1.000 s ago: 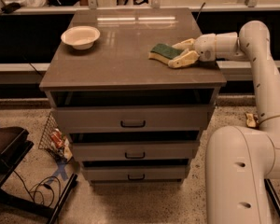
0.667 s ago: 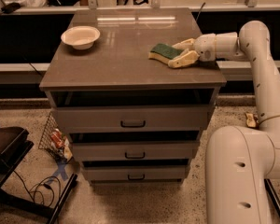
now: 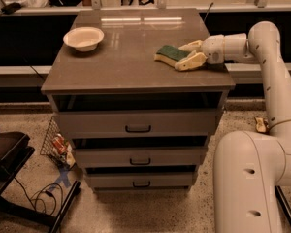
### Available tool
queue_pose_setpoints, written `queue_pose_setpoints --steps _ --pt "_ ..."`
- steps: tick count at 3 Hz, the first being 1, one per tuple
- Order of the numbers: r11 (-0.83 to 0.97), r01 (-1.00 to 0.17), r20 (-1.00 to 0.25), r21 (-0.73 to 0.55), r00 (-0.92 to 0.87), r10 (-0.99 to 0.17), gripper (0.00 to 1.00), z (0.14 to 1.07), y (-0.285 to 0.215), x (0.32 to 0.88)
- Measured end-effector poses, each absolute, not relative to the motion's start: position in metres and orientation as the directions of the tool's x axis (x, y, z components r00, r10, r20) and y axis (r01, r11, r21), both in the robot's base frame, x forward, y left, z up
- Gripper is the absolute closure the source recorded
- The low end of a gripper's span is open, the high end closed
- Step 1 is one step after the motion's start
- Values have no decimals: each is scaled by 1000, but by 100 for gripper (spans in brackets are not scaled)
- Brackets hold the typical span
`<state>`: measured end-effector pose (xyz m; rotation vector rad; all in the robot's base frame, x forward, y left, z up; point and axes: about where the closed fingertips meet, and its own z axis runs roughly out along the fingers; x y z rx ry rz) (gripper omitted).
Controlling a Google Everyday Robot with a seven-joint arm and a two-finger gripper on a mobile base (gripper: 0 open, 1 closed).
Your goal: Place sponge into paper bowl
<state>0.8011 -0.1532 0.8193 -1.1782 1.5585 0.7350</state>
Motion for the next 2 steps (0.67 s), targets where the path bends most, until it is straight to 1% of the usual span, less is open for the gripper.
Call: queue_pose_setpoints --steps 1,2 --pt "339 -936 -946 -98 -18 -323 15 819 -153 801" --pt "339 -936 -946 -98 -18 -323 11 819 -153 801"
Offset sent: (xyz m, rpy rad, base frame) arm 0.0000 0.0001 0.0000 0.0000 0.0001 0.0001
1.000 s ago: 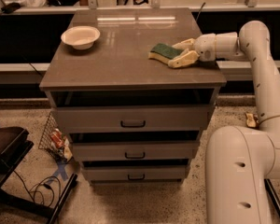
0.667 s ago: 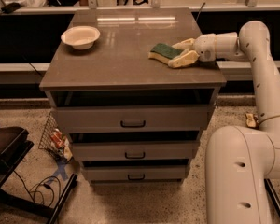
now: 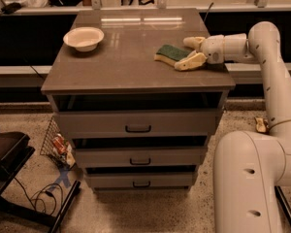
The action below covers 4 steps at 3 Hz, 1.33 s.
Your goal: Place sponge into paper bowl
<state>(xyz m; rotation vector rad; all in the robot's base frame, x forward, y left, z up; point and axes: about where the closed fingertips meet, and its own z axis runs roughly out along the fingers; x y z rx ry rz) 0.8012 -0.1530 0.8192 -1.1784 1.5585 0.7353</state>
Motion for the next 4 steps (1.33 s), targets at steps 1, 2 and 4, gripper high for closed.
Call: queue_pose_setpoints --steps 1,2,4 --pt "338 -936 -946 -98 -18 -323 34 819 -153 801" --pt "338 -936 -946 -98 -18 -323 56 819 -153 801" --pt "338 -936 -946 -98 -18 -323 100 820 -153 801"
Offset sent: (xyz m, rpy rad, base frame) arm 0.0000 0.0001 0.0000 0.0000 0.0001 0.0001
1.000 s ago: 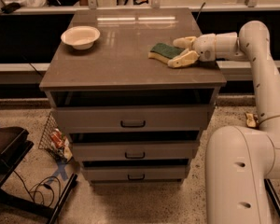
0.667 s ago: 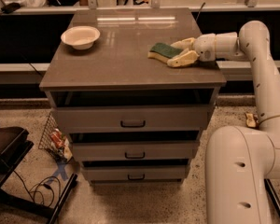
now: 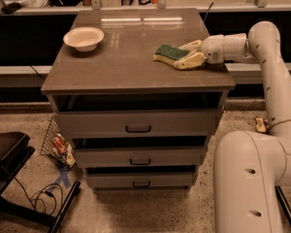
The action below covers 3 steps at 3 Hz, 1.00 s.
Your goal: Place sponge into paper bowl
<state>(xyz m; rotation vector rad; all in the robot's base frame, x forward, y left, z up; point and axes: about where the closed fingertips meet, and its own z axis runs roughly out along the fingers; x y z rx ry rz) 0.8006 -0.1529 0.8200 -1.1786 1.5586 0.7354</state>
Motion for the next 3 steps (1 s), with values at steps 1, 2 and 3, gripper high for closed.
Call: queue_pose_setpoints --steps 1,2,3 --pt "338 -936 -946 -98 -18 -323 100 820 -153 801" --pt "339 -936 -946 -98 -18 -324 100 820 -153 801" --pt "339 -936 -946 -98 -18 -324 100 820 -153 801"
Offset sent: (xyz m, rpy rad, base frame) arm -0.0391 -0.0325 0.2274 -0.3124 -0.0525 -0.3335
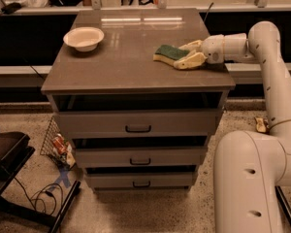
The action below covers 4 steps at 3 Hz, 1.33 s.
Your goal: Place sponge into paper bowl
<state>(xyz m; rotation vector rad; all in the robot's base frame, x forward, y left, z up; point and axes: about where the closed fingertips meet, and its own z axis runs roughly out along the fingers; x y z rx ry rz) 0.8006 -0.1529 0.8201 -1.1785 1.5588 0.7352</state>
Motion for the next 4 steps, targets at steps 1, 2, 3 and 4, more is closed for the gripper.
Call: queue_pose_setpoints --steps 1,2,3,4 --pt "339 -936 -946 -98 -18 -324 100 820 -153 801" --pt "339 -936 -946 -98 -18 -324 100 820 -153 801" --pt "339 -936 -946 -98 -18 -324 81 820 -153 801" --pt "338 -936 -946 -98 -18 -324 59 820 -153 801"
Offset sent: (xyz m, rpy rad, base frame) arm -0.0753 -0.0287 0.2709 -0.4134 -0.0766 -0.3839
